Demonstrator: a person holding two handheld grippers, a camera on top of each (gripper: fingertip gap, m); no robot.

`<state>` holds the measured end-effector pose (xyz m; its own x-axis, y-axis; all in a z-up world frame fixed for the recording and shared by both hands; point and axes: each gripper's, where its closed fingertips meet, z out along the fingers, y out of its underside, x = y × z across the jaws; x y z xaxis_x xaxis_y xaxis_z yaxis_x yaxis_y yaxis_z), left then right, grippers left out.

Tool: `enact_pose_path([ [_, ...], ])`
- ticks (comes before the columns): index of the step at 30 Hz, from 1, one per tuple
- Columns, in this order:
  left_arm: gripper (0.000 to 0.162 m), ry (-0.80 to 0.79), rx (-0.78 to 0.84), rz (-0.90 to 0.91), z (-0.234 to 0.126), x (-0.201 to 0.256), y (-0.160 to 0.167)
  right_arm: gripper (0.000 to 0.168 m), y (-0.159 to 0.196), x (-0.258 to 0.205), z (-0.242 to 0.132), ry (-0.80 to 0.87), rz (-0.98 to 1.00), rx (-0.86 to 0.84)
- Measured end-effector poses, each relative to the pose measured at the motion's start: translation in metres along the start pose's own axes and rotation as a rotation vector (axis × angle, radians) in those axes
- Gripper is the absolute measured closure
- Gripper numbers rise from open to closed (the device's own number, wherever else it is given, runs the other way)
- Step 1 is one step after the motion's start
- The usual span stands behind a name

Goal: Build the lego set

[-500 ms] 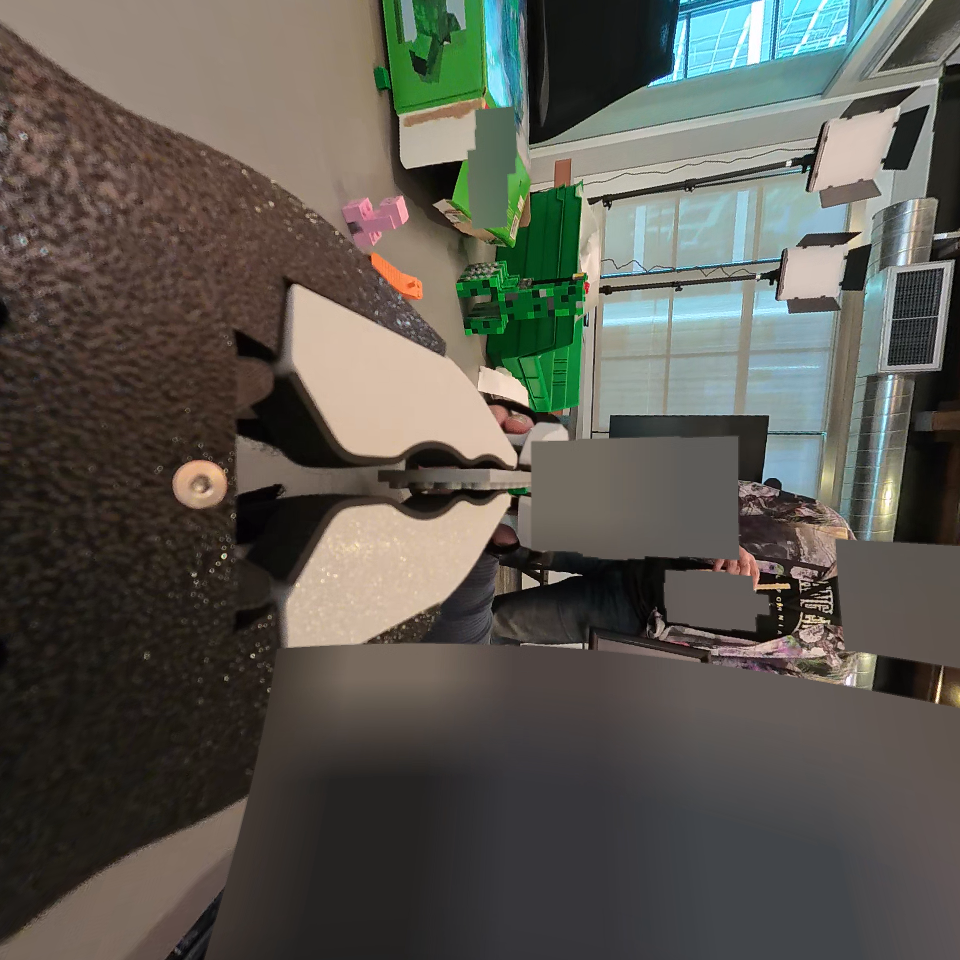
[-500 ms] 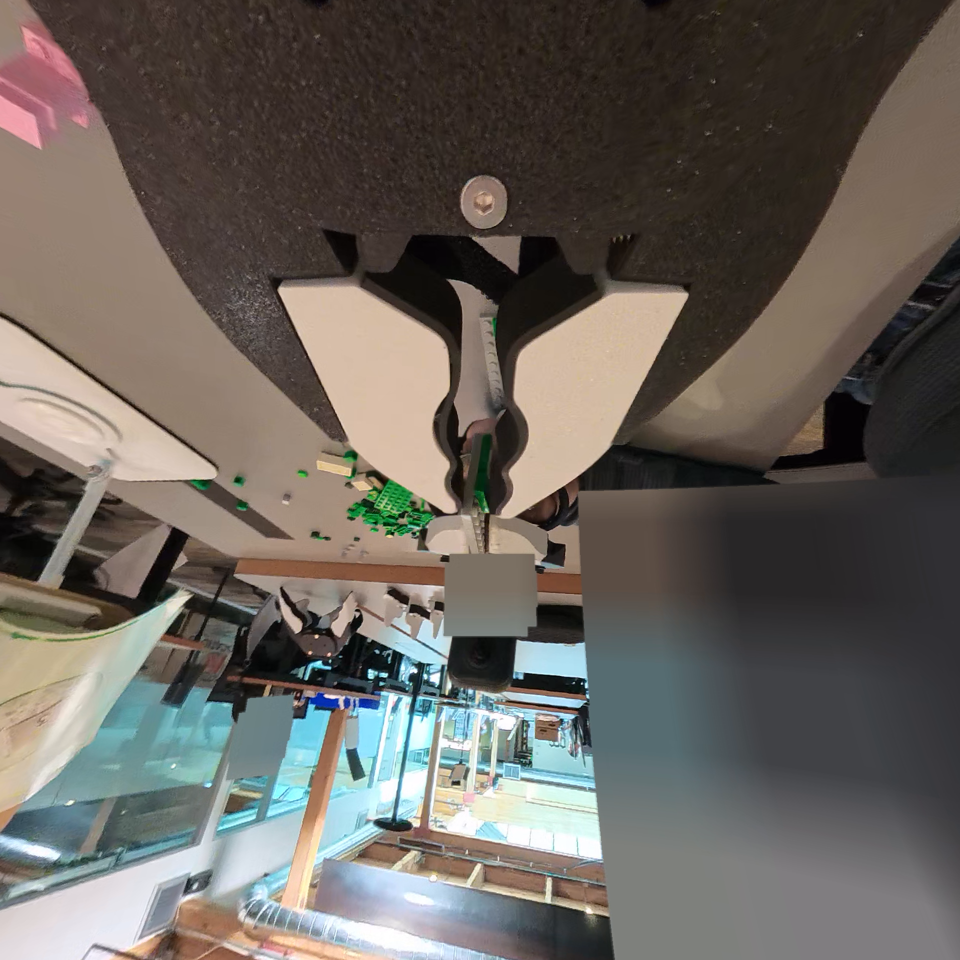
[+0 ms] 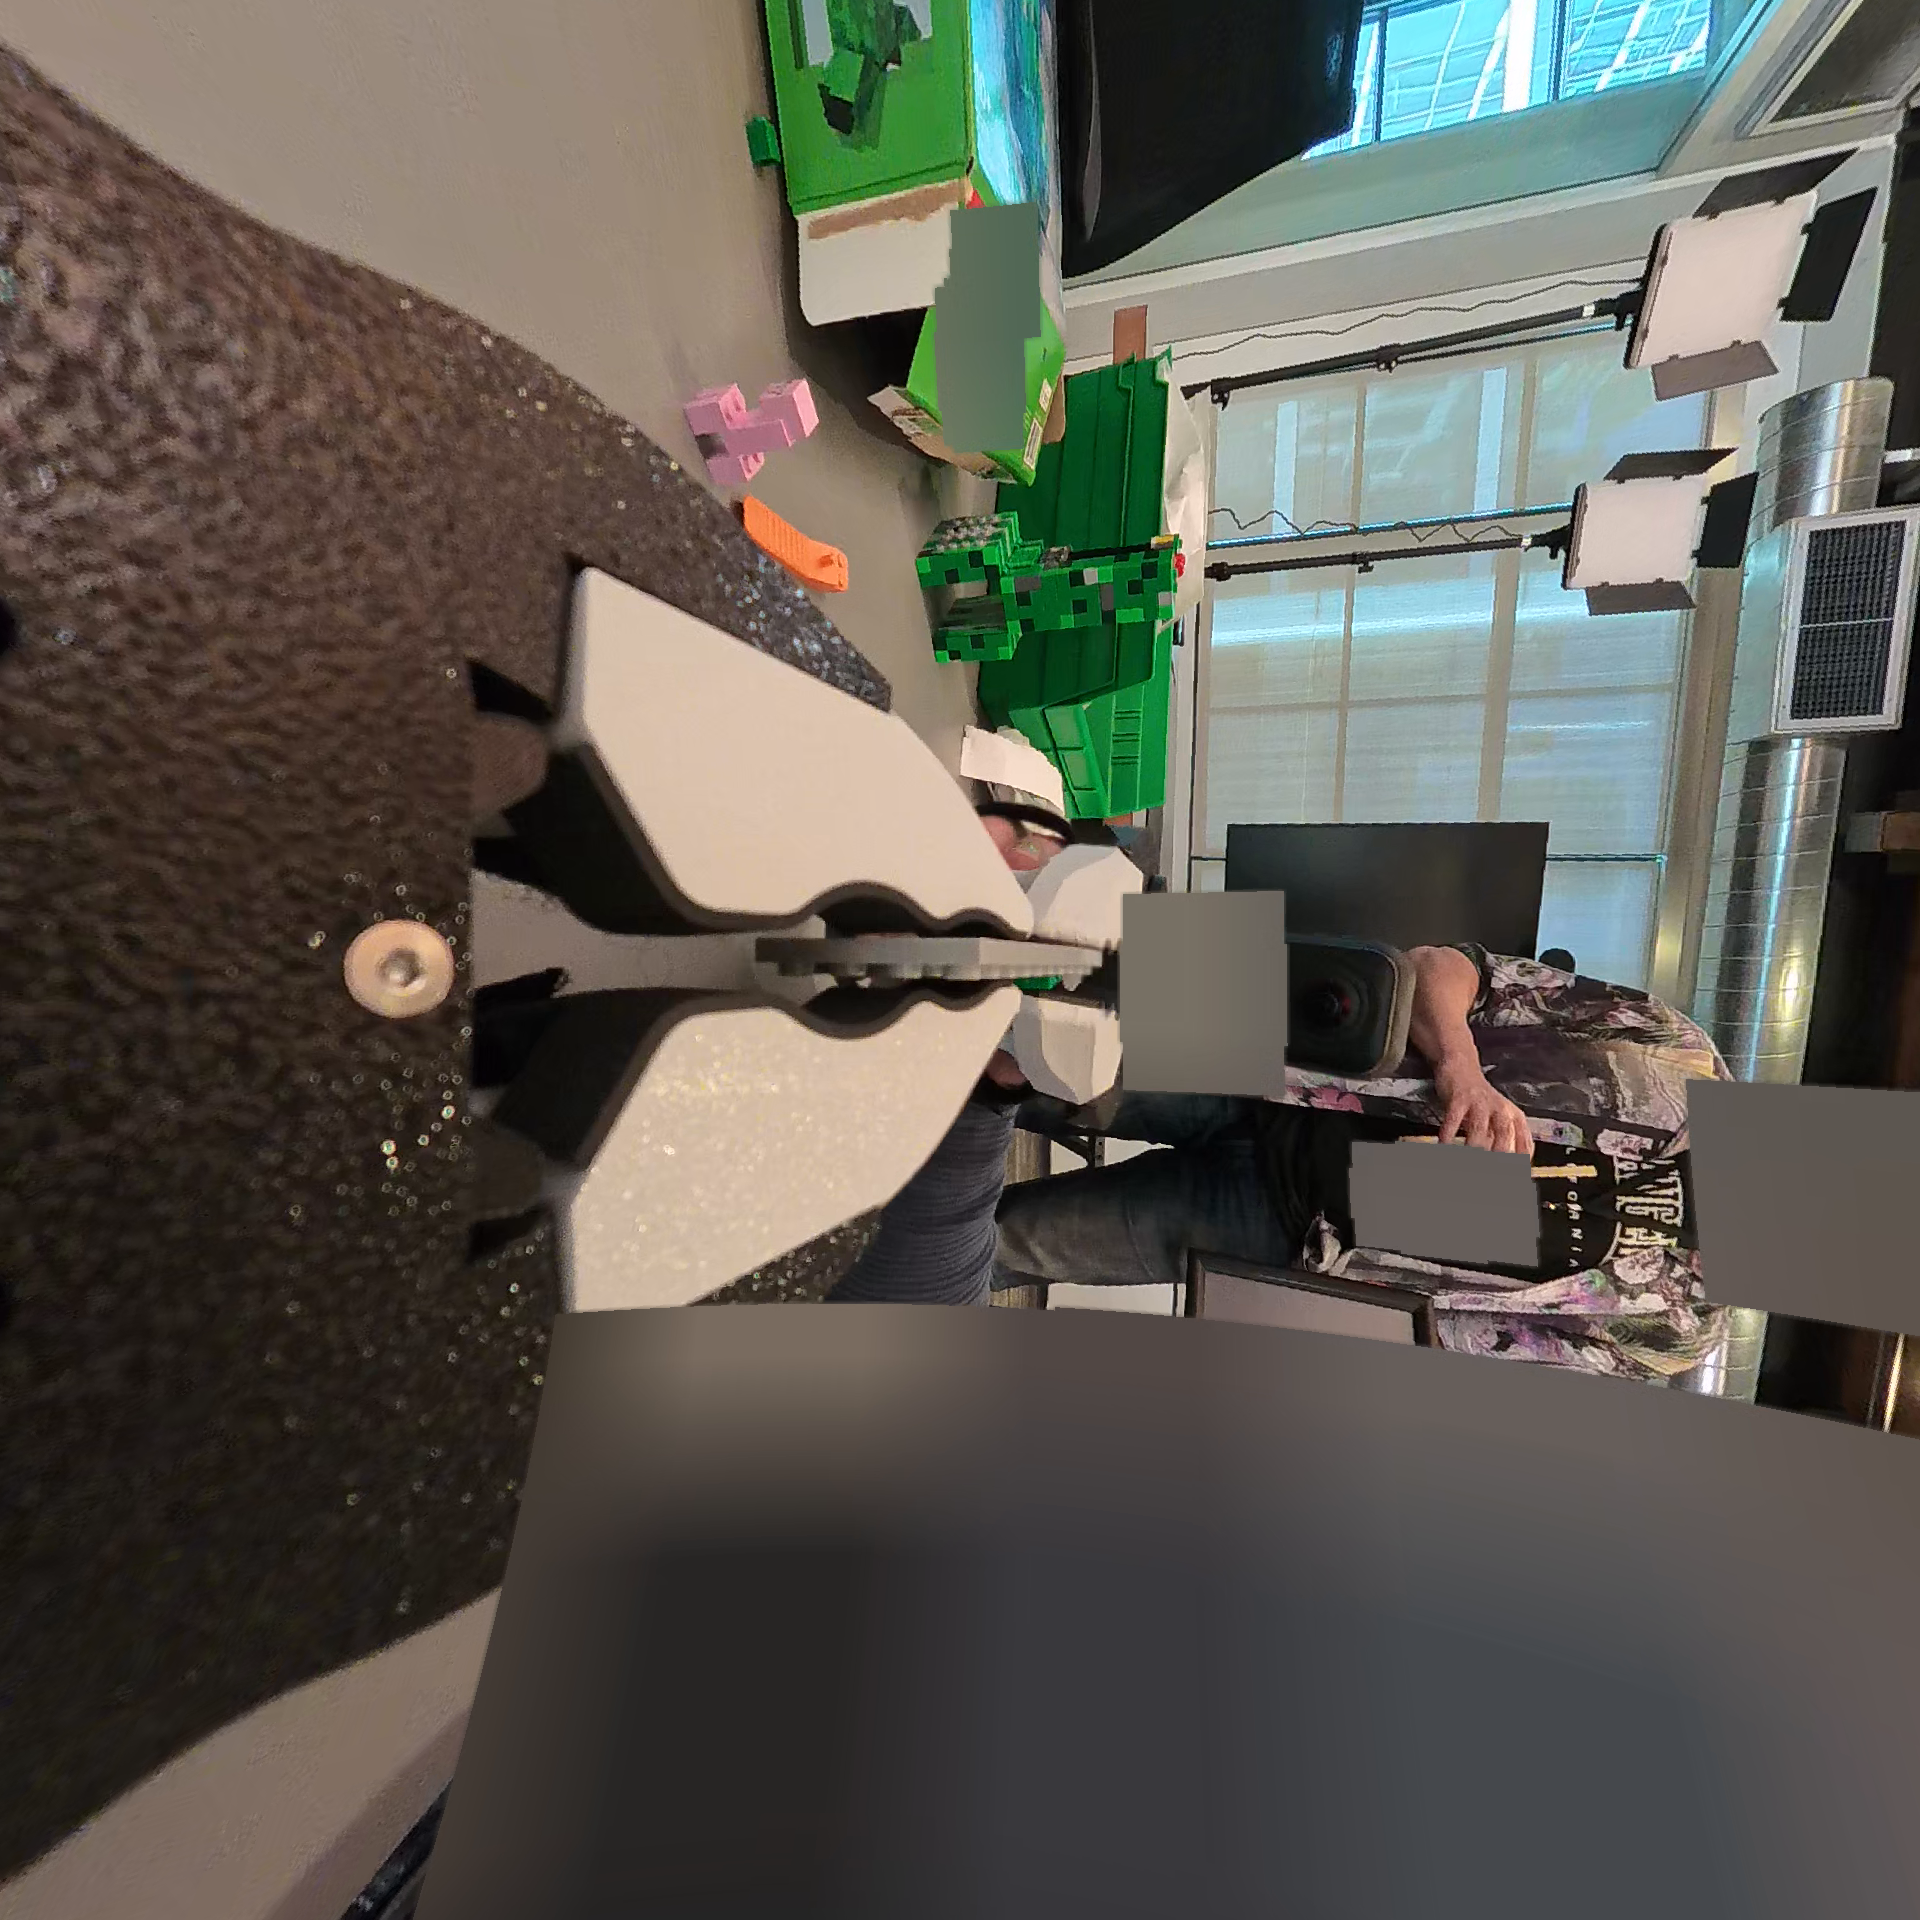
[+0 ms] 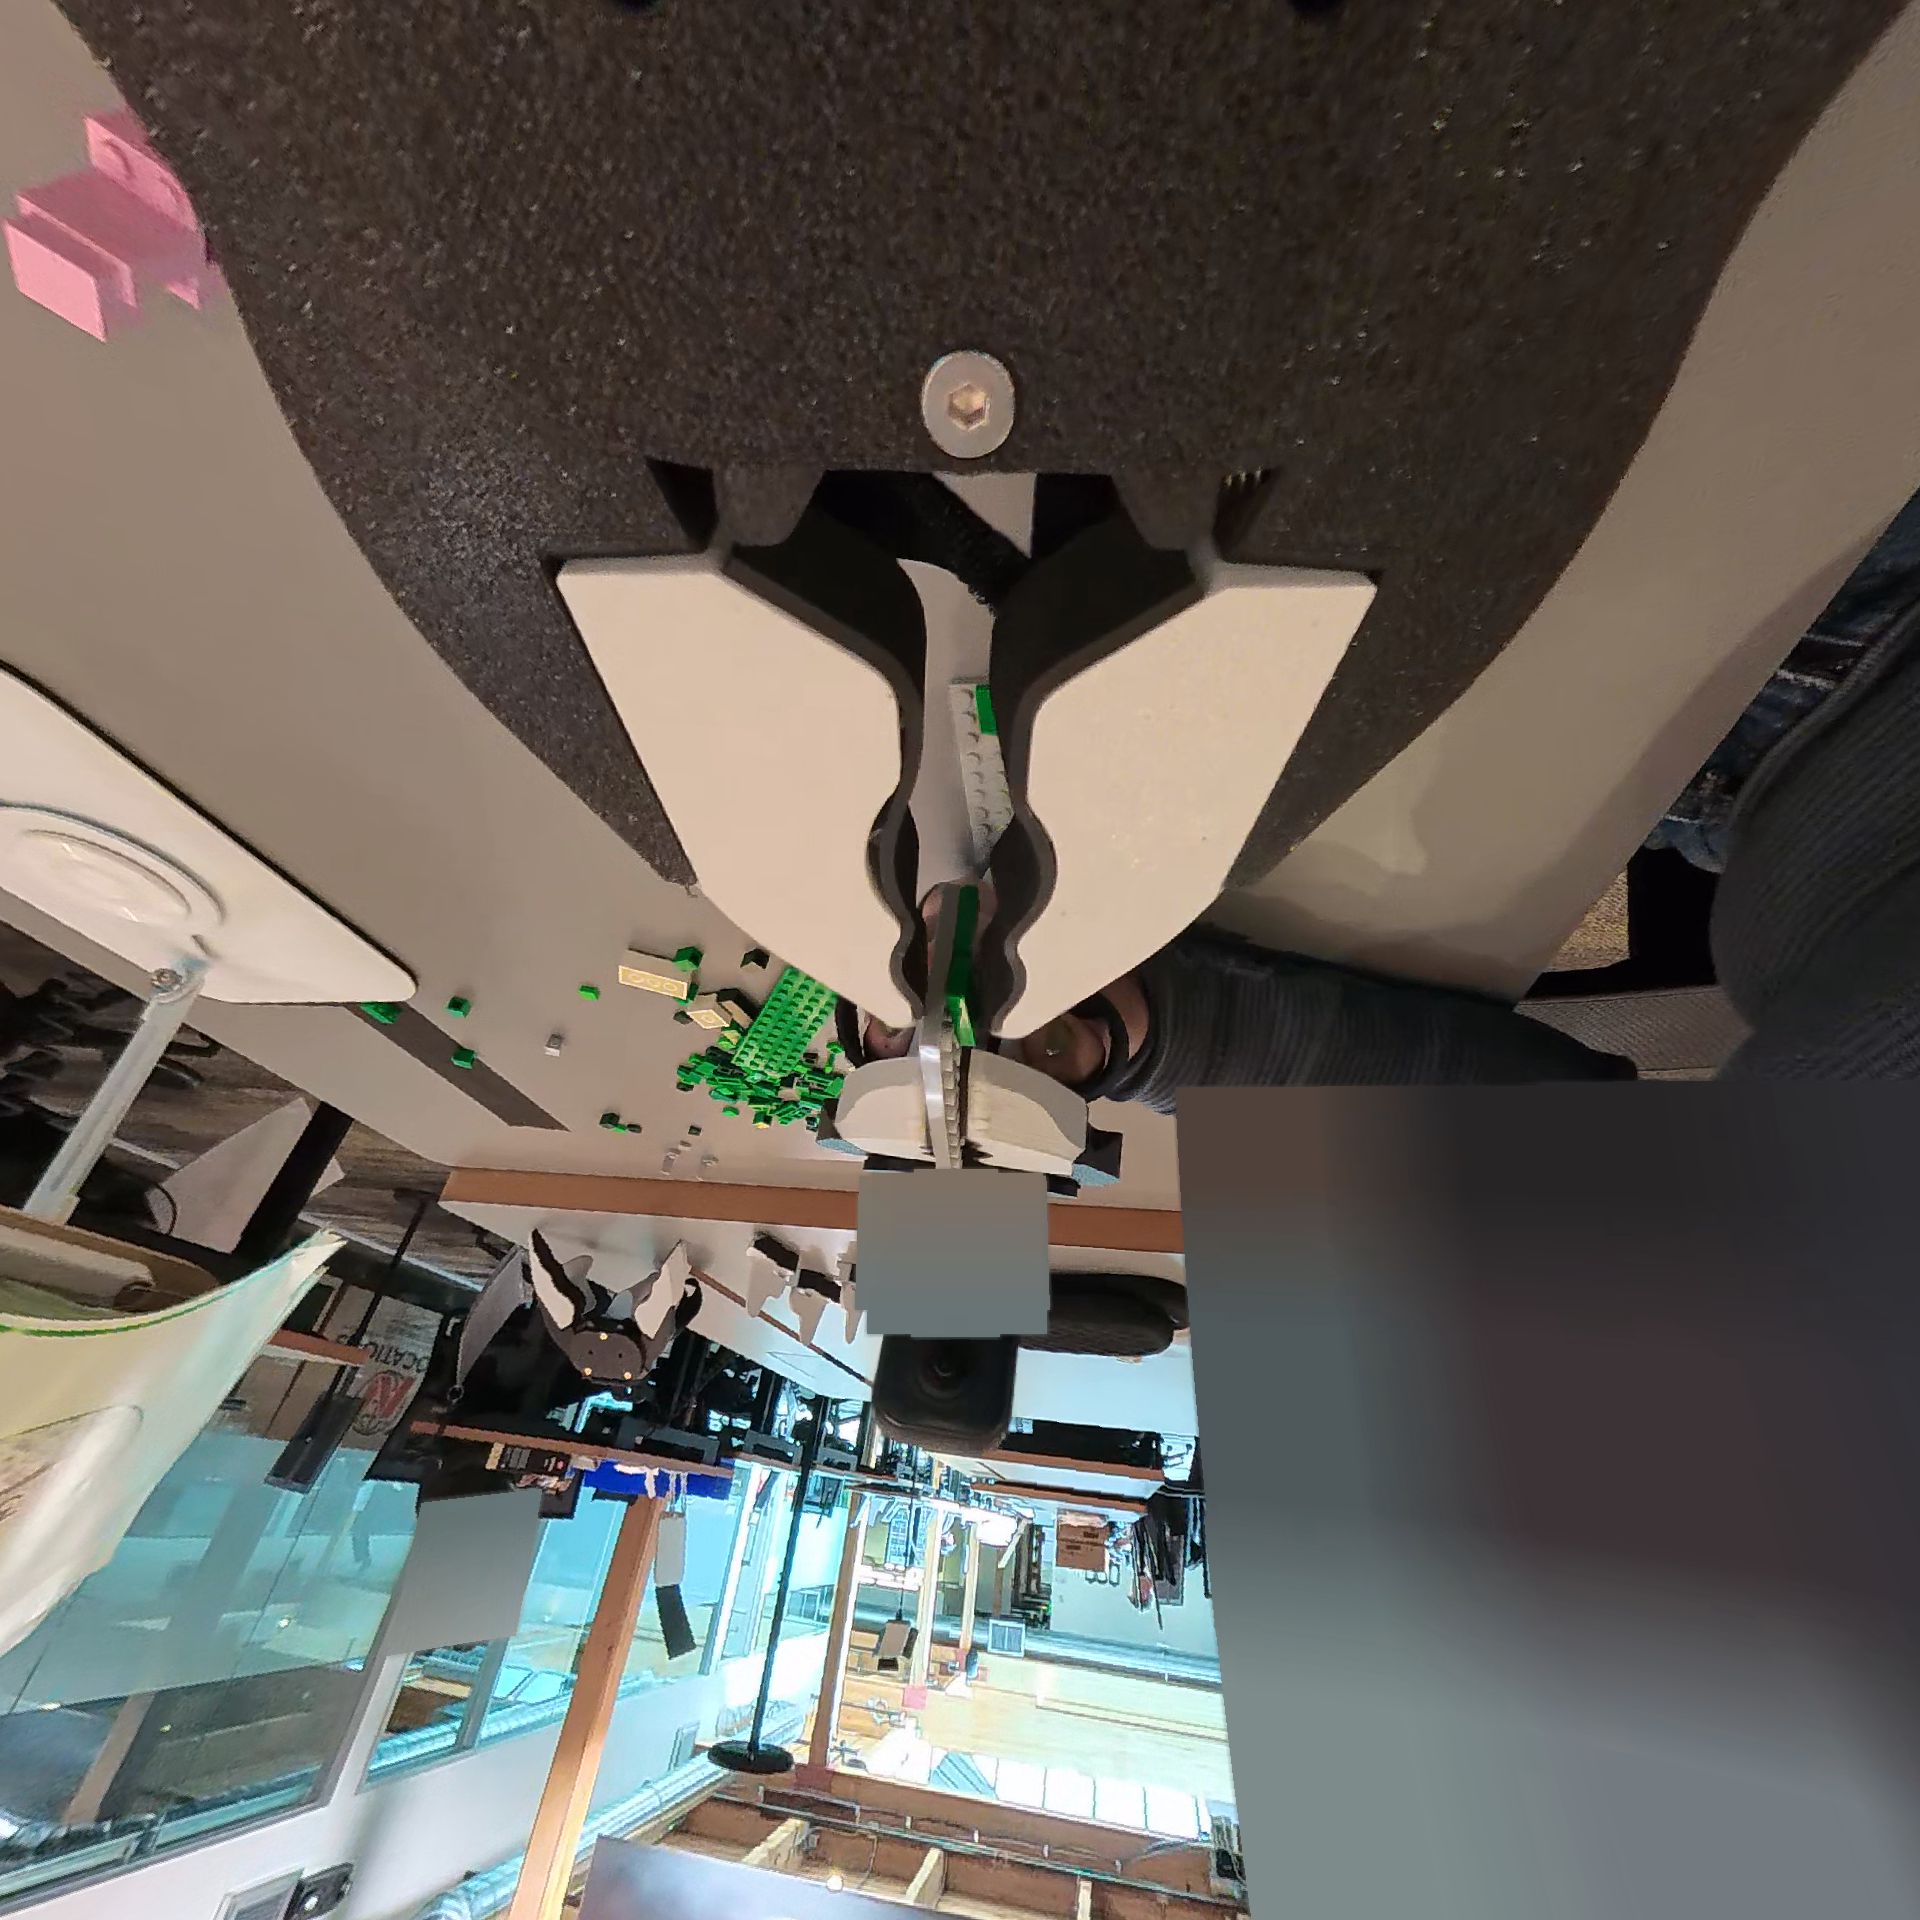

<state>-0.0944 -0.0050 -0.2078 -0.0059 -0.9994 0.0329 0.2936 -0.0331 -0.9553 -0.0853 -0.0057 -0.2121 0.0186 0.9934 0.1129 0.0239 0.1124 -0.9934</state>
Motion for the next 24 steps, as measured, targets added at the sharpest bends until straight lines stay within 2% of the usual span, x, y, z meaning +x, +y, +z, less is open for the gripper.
enact_pose_path([
  [3,0.158,-0.008,0.027,-0.003,0.0,-0.001,-0.004,0.16,-0.004,0.001,0.001,0.006,0.001,0.03],
  [11,0.158,-0.028,0.157,-0.064,-0.003,-0.004,-0.019,0.16,-0.02,0.005,0.009,0.112,-0.032,0.24],
  [17,0.158,-0.051,0.134,-0.031,-0.003,-0.005,-0.019,0.159,-0.021,0.009,0.009,0.185,-0.088,0.242],
  [24,0.158,-0.034,0.093,-0.029,-0.003,-0.005,-0.013,0.16,-0.015,0.008,0.008,0.088,0.001,0.226],
])
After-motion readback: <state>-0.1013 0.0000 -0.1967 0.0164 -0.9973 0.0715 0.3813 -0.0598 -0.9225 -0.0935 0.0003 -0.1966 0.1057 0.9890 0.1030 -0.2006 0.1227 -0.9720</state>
